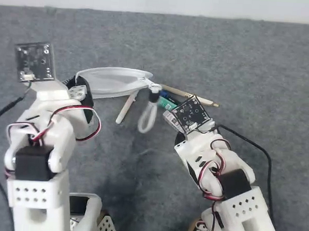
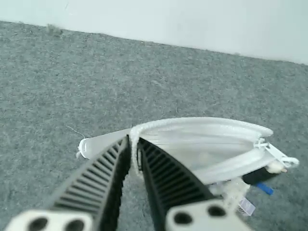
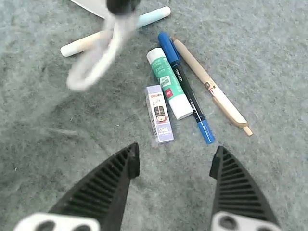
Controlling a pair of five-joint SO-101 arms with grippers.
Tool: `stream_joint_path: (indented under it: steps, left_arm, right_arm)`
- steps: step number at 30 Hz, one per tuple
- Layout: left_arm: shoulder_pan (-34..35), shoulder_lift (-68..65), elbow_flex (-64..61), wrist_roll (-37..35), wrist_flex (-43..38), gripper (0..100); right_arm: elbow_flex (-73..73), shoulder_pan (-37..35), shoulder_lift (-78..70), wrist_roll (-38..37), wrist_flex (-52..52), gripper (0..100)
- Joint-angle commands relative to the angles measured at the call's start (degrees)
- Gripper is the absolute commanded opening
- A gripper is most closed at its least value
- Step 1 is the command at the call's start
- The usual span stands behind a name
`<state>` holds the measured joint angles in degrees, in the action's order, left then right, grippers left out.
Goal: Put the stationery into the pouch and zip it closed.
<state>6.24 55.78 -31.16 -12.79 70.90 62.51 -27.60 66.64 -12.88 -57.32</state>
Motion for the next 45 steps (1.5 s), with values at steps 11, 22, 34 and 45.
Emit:
stream_joint_path:
  steps: [11, 22, 34, 45]
  left_arm:
    - [10.73, -0.70, -1.54, -1.05, 2.37, 1]
    - [17.67, -0.70, -1.45, -1.67, 2.20, 1]
    - [22.07, -0.70, -2.51, -1.67, 1.67, 1]
    - [23.21, -0.70, -5.05, -1.76, -0.97, 1]
  right_arm:
    - [-9.32, 0.75, -1.01, 1.49, 0.66, 16.5]
    - [-25.23, 0.57, -25.80, 1.85, 0.57, 16.2]
    - [-42.55, 0.40, -51.03, 1.41, 0.57, 16.2]
    - [-57.05, -0.92, -72.31, -3.52, 0.66, 16.2]
